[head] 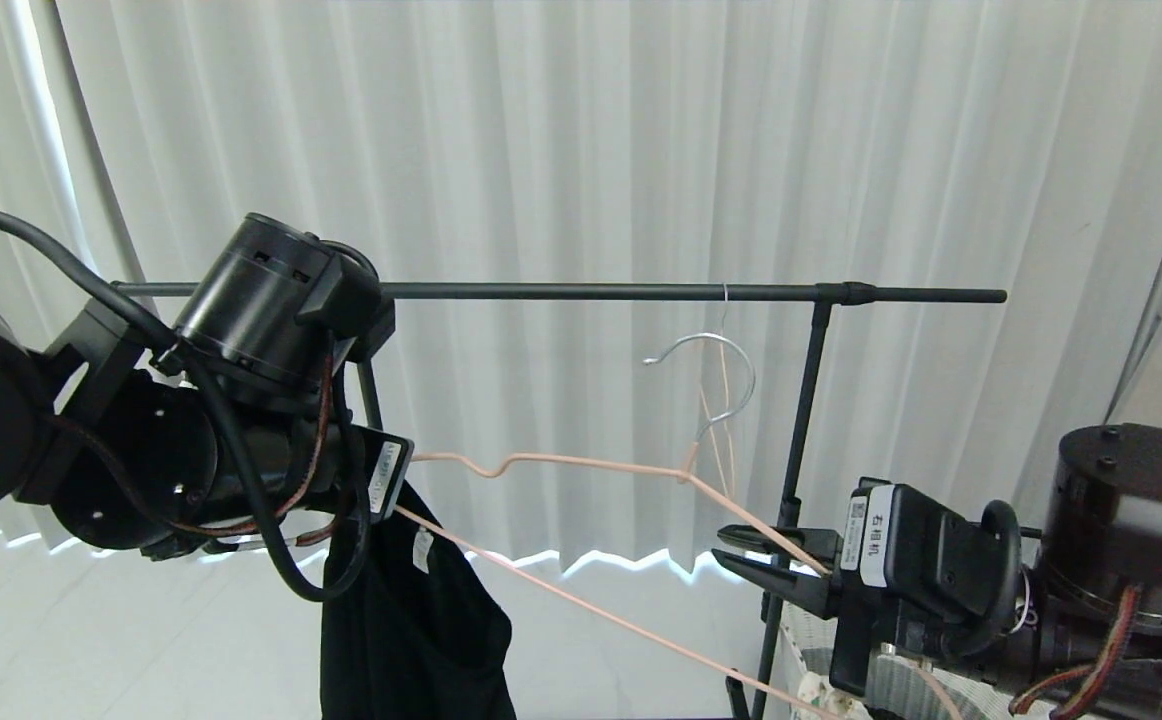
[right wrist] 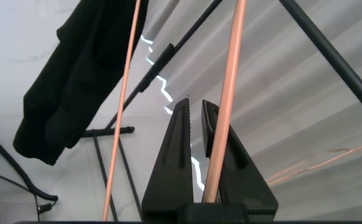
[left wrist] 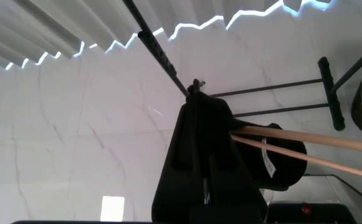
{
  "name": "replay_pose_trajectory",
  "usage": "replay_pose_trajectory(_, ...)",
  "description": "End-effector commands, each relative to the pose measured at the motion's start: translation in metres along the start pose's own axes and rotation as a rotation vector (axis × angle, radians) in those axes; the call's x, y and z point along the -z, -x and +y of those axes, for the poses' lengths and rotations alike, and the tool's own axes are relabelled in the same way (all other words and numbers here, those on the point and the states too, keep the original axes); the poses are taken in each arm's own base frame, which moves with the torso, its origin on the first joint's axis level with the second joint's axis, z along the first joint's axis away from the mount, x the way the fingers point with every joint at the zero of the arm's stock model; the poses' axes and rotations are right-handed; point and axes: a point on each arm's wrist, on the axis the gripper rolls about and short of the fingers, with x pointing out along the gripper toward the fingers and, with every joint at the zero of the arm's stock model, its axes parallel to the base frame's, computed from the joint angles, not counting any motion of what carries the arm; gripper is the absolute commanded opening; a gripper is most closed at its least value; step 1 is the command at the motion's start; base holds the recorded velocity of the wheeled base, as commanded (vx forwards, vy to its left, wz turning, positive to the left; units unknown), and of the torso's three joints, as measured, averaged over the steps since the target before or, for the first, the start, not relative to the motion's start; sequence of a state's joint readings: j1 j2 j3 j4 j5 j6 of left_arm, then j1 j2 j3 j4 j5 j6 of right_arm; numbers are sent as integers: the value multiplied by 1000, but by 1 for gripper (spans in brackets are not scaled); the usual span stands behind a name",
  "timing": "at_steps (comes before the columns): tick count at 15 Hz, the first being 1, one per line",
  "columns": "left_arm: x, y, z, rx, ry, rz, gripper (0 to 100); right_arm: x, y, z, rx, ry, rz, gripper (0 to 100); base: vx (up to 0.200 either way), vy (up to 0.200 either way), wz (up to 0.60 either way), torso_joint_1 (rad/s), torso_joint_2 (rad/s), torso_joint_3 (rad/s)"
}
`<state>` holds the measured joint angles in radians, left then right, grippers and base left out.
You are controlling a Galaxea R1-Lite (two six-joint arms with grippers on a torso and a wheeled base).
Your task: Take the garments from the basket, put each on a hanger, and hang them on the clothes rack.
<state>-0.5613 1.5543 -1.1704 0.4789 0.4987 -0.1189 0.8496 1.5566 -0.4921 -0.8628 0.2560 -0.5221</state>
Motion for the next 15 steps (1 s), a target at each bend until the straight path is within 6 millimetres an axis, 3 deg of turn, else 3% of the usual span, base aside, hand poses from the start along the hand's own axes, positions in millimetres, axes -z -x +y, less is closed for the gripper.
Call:
replay_pose_trajectory(1,0,1,-2,5,-4,-5,0,1,-3,0,-6,5,6,0,0,0,0,0,0,0)
replay_pose_trajectory(15,2,10,-23,69,-40,-24,0,5,-19,-2,1,129,7,0,0,0,0,0,0,0)
